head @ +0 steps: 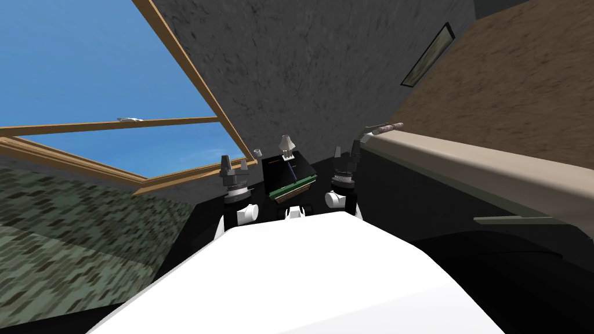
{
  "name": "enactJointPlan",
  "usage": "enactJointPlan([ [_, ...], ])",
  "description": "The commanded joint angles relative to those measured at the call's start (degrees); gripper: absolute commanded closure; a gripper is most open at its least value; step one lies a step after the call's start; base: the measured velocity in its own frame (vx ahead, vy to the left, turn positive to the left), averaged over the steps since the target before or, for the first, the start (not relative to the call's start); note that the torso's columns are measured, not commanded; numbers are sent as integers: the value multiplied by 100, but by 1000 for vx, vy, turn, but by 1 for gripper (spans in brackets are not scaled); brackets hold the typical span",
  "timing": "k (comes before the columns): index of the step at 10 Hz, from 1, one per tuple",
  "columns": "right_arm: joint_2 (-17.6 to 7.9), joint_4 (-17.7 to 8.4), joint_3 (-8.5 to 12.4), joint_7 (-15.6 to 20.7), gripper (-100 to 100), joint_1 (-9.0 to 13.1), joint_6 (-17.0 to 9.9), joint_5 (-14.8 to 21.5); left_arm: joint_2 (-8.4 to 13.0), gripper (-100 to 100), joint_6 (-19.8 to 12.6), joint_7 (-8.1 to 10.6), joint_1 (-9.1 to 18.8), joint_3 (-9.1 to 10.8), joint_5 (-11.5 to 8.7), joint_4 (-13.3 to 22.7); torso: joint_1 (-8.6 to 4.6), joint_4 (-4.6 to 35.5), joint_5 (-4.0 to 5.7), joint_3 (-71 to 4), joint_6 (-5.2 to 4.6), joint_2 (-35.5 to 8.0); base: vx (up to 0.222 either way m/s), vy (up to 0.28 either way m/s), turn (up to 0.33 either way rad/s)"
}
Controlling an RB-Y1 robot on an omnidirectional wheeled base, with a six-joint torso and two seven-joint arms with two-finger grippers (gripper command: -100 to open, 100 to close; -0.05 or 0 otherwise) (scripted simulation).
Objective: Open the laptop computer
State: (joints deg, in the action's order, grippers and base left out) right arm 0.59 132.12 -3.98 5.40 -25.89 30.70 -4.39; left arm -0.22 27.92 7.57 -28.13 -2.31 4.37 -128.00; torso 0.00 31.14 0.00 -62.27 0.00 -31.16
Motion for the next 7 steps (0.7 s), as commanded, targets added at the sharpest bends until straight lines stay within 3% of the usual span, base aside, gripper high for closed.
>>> enactJointPlan([
  [1, 0, 0, 0, 0, 0, 0, 0, 0, 0, 0, 0, 0, 0, 0, 0, 0, 0, 423, 0, -846, 0, -423, 0, 0, 0],
  [2, 0, 0, 0, 0, 0, 0, 0, 0, 197, -100, 26, 49, 30, 8, -48, 116, 0, 846, 0, -1692, 0, -846, 17, -20, -9],
  [4, 0, -3, 0, 0, 0, -1, -1, 0, 378, -100, 65, 121, 74, 20, -117, 287, -9, 1090, 2, -2200, 0, -1091, 10, -46, -10],
  [7, 1, -3, -1, 0, 0, -1, -1, 0, 614, -100, 149, 277, 169, 47, -269, 655, -2, 1114, 1, -2230, 0, -1112, 15, -64, -14],
])
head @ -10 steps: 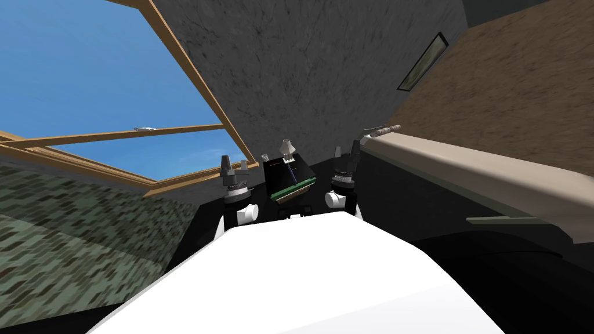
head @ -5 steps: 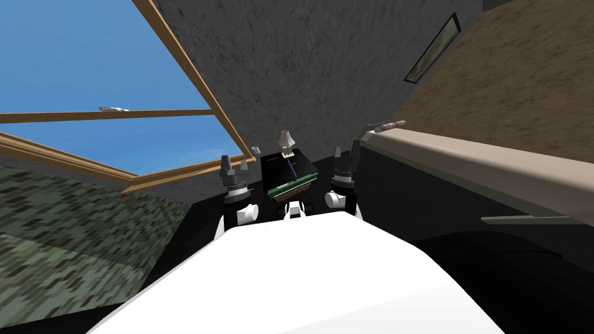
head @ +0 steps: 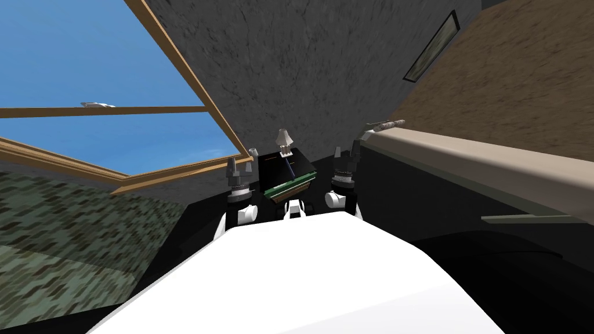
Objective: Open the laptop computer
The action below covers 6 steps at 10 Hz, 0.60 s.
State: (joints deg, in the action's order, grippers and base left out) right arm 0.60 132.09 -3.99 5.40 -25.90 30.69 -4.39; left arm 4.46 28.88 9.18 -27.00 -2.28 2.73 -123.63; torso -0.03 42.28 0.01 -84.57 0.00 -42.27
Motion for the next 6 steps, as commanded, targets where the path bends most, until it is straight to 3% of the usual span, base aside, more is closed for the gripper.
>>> enactJointPlan([
  [1, 0, 0, 0, 0, 0, 0, 0, 0, 211, -100, 88, 179, 95, 55, -166, 367, 2, 0, -1, -1, 0, 1, 22, -77, -13],
  [6, 0, 0, 0, 0, 0, 0, 0, 0, 437, -100, 302, 570, 332, 120, -543, 1266, 4, 1, -1, 2, 0, -4, 27, -96, -21],
])
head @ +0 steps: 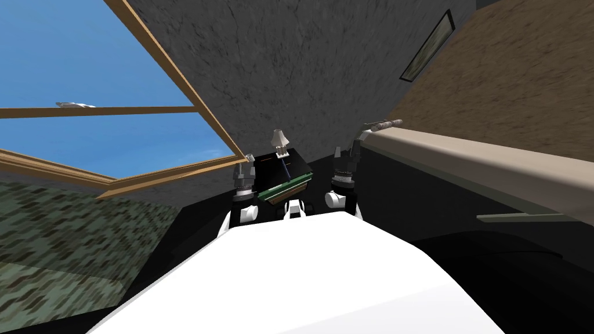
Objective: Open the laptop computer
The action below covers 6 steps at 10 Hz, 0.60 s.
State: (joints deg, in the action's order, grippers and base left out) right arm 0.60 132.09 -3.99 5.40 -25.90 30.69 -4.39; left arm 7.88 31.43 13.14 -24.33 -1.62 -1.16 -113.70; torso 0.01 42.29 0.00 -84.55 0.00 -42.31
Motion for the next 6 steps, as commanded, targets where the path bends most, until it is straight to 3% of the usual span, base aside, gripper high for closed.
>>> enactJointPlan([
  [1, 0, 0, 0, 0, 0, 0, 0, 0, 121, -100, 96, 263, 120, 69, -242, 439, -2, 0, 1, -2, 0, 3, 37, -114, -27],
  [2, 0, 0, 0, 0, 0, 0, 0, 0, 121, -100, 96, 263, 120, 69, -242, 482, -4, -1, 1, -3, 1, 5, 27, -76, -4],
  [6, 0, 0, 0, 0, 0, 0, 0, 0, 170, -100, 250, 548, 296, 118, -518, 1153, -1, 0, 1, 0, 0, 0, 27, -70, -17],
])
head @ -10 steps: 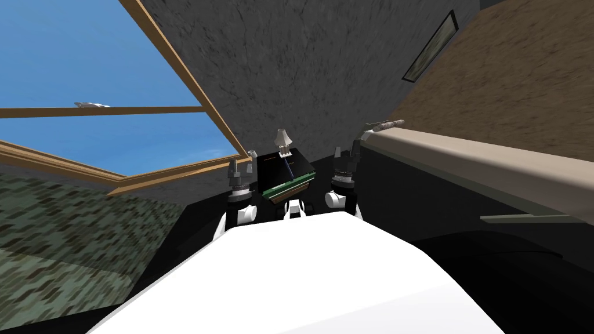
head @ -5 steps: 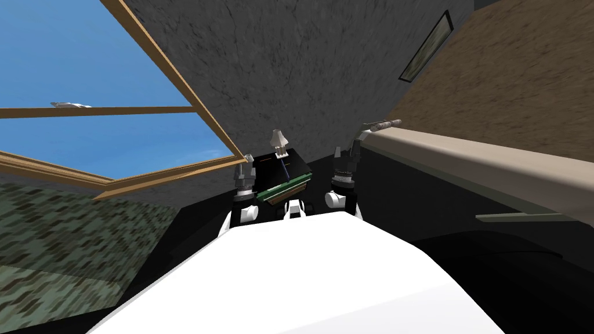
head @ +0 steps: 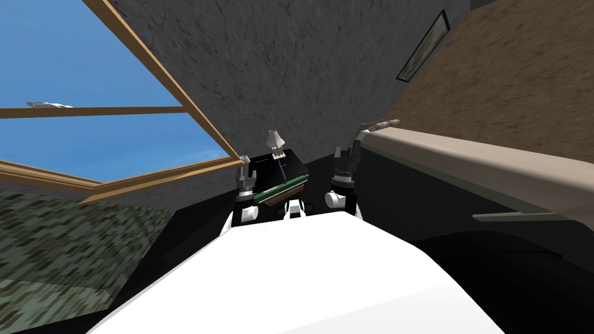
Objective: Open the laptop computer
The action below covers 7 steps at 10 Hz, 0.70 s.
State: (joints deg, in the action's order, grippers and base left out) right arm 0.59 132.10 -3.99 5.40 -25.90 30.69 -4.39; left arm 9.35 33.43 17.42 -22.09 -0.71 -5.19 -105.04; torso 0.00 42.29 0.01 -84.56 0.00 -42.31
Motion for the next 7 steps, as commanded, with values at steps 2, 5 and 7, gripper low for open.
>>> enactJointPlan([
  [2, 0, 0, 0, 0, 0, 0, 0, 0, 35, -100, 155, 319, 196, 60, -309, 681, -4, -2, 0, -5, 0, 9, 45, -92, -28],
  [5, 0, 0, 0, 0, 0, 0, 0, 0, 36, -100, 208, 420, 260, 77, -407, 1012, 0, 0, -1, 1, -1, 0, 24, -84, -11],
  [7, 0, 0, 0, 0, 0, 0, 0, 0, 28, -100, 314, 623, 390, 112, -606, 1455, 2, -1, -2, -1, 0, 3, 35, -88, -26],
])
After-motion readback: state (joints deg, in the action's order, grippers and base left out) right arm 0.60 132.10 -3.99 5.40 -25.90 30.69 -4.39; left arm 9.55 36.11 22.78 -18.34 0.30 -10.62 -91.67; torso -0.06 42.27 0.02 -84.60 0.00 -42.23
